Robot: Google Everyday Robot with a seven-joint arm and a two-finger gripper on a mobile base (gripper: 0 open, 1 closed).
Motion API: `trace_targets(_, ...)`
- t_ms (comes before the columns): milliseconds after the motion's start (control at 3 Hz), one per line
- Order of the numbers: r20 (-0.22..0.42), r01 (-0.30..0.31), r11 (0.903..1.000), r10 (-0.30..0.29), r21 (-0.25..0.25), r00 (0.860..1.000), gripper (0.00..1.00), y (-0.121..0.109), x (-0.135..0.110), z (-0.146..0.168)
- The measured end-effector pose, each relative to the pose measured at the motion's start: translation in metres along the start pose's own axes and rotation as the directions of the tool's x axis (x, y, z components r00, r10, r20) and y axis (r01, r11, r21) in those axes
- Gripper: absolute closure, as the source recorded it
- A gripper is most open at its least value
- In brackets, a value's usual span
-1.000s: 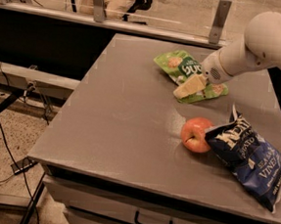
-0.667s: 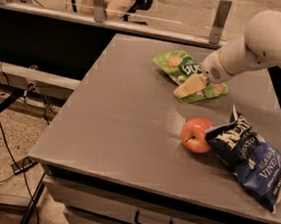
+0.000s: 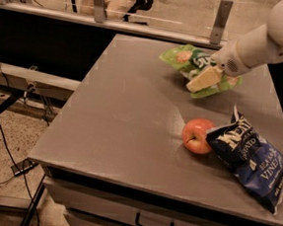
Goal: Pick green rice chip bag
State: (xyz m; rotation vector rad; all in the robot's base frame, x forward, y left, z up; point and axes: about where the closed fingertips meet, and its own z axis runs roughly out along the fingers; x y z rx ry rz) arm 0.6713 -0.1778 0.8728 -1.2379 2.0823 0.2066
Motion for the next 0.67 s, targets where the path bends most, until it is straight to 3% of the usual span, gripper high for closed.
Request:
trace_targets(333,0.022,0.068,0.9974,-0.069,0.022,0.997,1.0,-0.0098,-0.0116,-0.0365)
trace_targets(667,0.022,0.068,0.9974,-0.069,0.021,0.997,1.0,-0.0097,-0.0116,-0.0364)
